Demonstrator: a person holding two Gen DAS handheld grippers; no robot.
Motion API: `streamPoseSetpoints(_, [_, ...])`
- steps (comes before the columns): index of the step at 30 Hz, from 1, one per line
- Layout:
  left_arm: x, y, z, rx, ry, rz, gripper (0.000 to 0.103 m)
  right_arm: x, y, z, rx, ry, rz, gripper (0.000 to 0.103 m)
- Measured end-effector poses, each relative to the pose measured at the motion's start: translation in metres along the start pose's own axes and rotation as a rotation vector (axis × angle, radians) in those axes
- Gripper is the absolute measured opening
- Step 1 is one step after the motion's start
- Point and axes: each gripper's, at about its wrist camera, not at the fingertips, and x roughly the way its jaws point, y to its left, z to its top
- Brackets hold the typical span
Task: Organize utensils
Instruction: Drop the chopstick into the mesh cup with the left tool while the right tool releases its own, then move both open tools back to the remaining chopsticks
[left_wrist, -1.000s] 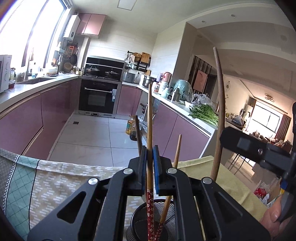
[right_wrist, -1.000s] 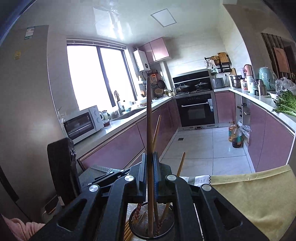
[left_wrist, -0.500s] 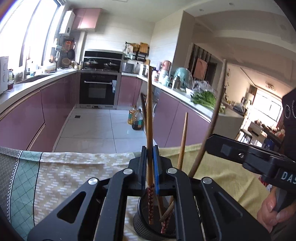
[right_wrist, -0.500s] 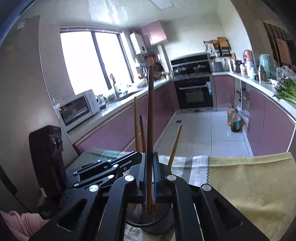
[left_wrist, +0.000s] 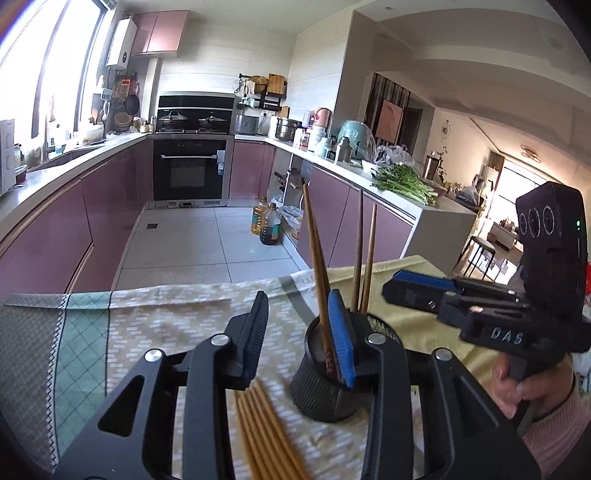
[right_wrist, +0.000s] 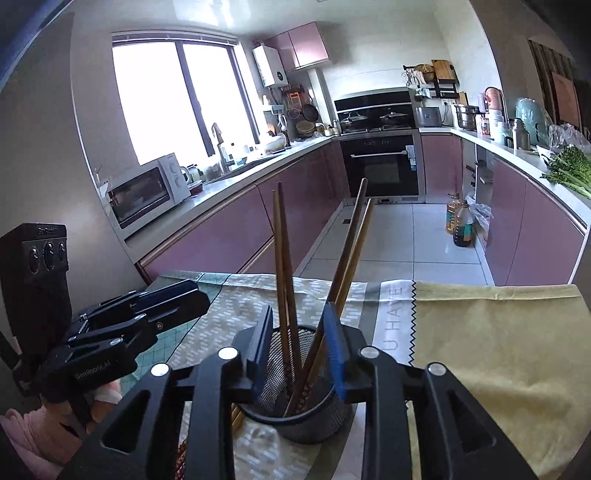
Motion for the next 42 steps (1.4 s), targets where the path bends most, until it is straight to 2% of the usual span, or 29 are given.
streamPoseSetpoints(2, [-0.008,0.009,-0.007,-0.005,0.031,-0.002,0.04,-0.007,0.006,-0.007,-0.014,-0.005,0.013,0.041])
streamPoseSetpoints(5, [-0.019,0.018,-0.023,-0.013,0.063,0.021,0.046,-0.016,0.015,-0.018,-0.032,0.0,0.054,0.046])
streamPoseSetpoints(10, [-0.025,0.034,-0.052,-0.019,0.152,0.05,0.049,-0.011,0.037,-0.048,-0.029,0.082,0.138,0.056])
streamPoseSetpoints(12, [-0.027,0.042,-0.068,-0.032,0.191,0.061,0.052,-0.003,0.043,-0.06,-0.024,0.121,0.144,0.061])
streamPoseSetpoints(16, [-0.02,0.047,-0.092,-0.049,0.259,0.062,0.053,0.022,0.052,-0.084,0.006,0.222,0.145,0.061])
streamPoseSetpoints(22, [-0.006,0.049,-0.113,-0.038,0.346,0.064,0.051,0.043,0.061,-0.099,0.007,0.29,0.075,0.061])
streamPoseSetpoints(25, [0.003,0.048,-0.119,-0.023,0.383,0.058,0.043,0.051,0.065,-0.104,0.011,0.308,0.051,0.055])
streamPoseSetpoints(29, [0.013,0.044,-0.122,0.002,0.416,0.054,0.031,0.057,0.067,-0.107,0.007,0.324,0.035,0.04])
streamPoseSetpoints(36, [0.016,0.039,-0.123,0.017,0.429,0.039,0.024,0.064,0.071,-0.112,0.004,0.349,0.022,0.026])
streamPoseSetpoints(42, [0.015,0.041,-0.124,0.013,0.448,0.039,0.019,0.063,0.068,-0.111,-0.015,0.359,-0.002,0.02])
